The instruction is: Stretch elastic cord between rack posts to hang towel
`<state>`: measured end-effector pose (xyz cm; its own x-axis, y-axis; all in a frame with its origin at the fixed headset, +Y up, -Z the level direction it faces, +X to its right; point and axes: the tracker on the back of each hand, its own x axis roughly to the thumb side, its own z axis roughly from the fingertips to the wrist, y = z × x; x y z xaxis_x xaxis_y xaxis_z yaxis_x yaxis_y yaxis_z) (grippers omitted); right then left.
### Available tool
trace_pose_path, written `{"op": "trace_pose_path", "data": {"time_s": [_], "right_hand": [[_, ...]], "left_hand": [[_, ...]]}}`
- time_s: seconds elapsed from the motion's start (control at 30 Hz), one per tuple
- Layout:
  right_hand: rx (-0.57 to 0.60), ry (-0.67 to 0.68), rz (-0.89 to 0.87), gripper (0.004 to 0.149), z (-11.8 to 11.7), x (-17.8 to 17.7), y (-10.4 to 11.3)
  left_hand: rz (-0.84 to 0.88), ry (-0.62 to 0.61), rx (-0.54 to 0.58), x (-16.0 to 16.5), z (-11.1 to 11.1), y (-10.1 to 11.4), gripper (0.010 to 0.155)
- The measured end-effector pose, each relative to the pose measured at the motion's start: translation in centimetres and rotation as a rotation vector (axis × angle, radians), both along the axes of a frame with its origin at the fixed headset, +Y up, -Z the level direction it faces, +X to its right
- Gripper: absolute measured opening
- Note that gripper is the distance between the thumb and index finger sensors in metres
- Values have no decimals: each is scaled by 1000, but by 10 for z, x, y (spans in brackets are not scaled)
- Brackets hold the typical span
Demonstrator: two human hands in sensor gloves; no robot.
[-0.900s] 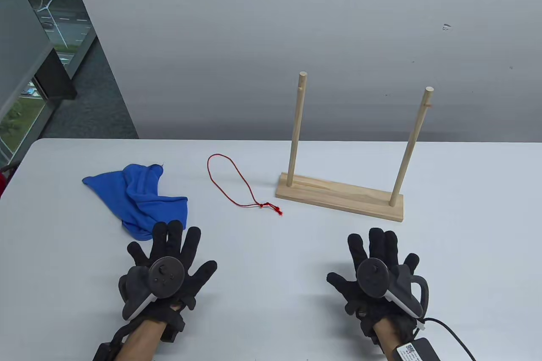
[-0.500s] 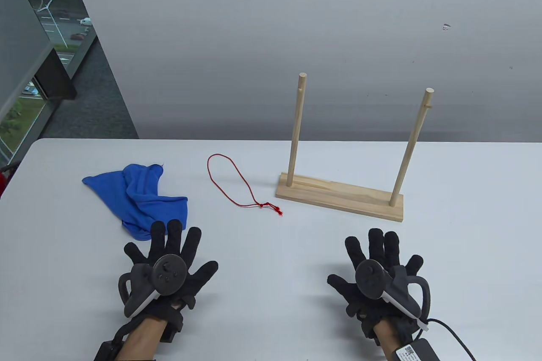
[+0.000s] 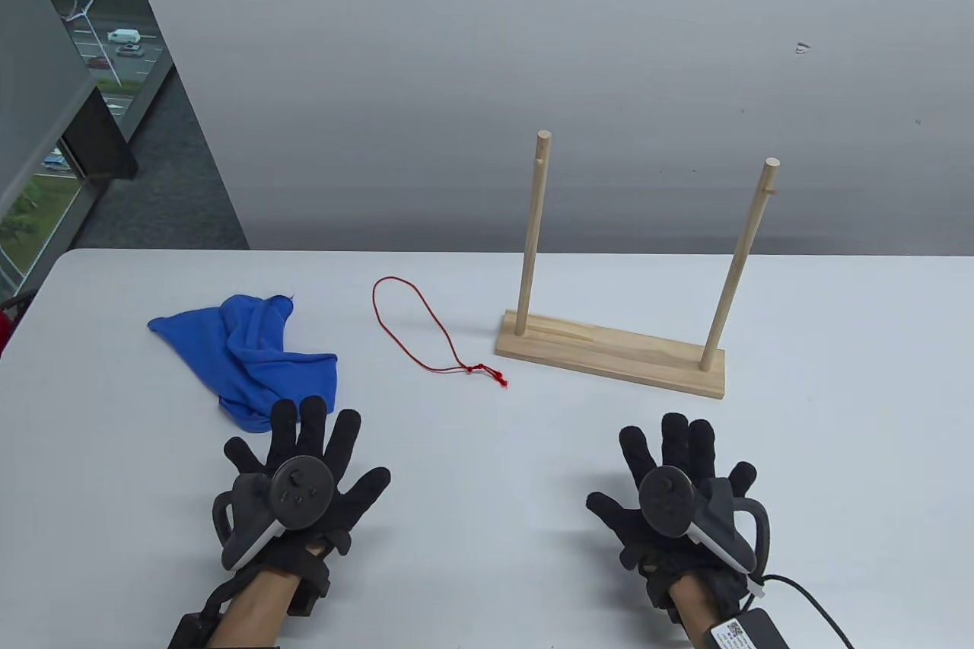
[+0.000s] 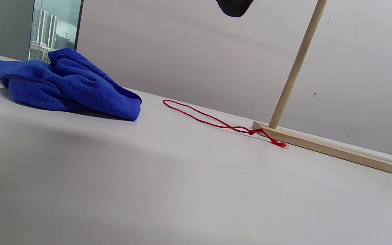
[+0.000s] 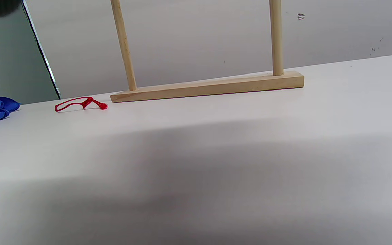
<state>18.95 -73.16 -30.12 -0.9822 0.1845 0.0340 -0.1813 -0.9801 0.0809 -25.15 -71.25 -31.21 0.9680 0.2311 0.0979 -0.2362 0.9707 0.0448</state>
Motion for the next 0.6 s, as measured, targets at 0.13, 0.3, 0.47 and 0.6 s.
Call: {"op": "trace_pose_path", "data": {"time_s": [0.13,0.3,0.47,0.6], "right_hand": [[22,-8,-38,88,0,2,0],[35,-34,-93,89,0,4,2],[72,-47,-143,88,-2,6,8],[139,-63,-174,88,-3,10,16]], "left_hand": [[2,5,7,-2,0,1,93],[13,11,11,-4,0,1,92],[18,11,11,-5,0,2,92],[27,10,12,-6,0,2,92]]}}
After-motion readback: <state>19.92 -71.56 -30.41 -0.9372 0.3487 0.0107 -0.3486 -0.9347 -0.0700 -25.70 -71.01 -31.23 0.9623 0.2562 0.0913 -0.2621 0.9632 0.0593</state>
